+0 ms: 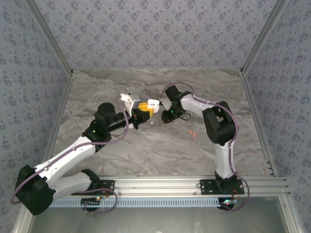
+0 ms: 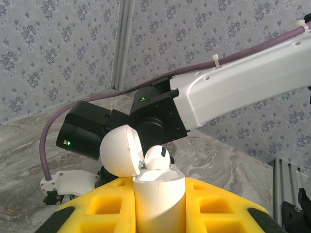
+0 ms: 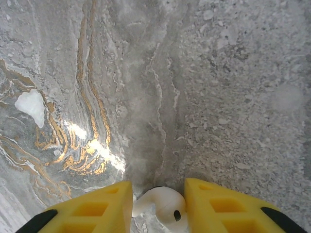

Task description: Insert the wireless bluetooth earbuds into the charging case

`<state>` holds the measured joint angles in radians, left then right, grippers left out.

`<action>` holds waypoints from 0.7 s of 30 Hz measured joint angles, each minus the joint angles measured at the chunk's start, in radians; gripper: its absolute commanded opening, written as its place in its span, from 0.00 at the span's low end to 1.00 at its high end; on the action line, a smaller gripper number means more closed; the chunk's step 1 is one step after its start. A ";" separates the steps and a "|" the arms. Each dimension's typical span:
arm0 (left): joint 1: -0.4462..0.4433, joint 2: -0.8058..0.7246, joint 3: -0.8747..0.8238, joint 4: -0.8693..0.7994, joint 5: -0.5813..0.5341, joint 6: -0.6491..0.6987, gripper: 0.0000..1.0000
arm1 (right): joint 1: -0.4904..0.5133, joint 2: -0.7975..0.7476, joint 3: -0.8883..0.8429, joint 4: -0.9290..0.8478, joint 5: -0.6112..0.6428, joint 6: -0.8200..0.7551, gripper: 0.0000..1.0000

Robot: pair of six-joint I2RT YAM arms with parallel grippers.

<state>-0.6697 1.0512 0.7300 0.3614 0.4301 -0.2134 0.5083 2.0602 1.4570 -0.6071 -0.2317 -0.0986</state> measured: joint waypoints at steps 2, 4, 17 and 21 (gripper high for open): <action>0.000 0.003 0.000 0.000 0.001 0.000 0.00 | 0.000 0.000 0.000 -0.004 0.000 -0.001 0.32; 0.000 0.006 0.000 0.000 0.003 0.000 0.00 | 0.000 0.000 0.000 -0.008 0.000 -0.003 0.30; 0.000 0.006 0.000 -0.003 0.003 0.000 0.00 | 0.000 -0.013 -0.011 -0.016 0.000 -0.007 0.21; 0.000 0.006 0.000 -0.003 0.003 0.000 0.00 | -0.005 -0.053 -0.048 -0.015 0.001 -0.005 0.21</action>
<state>-0.6697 1.0569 0.7303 0.3588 0.4332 -0.2134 0.5034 2.0068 1.4094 -0.6224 -0.2310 -0.1040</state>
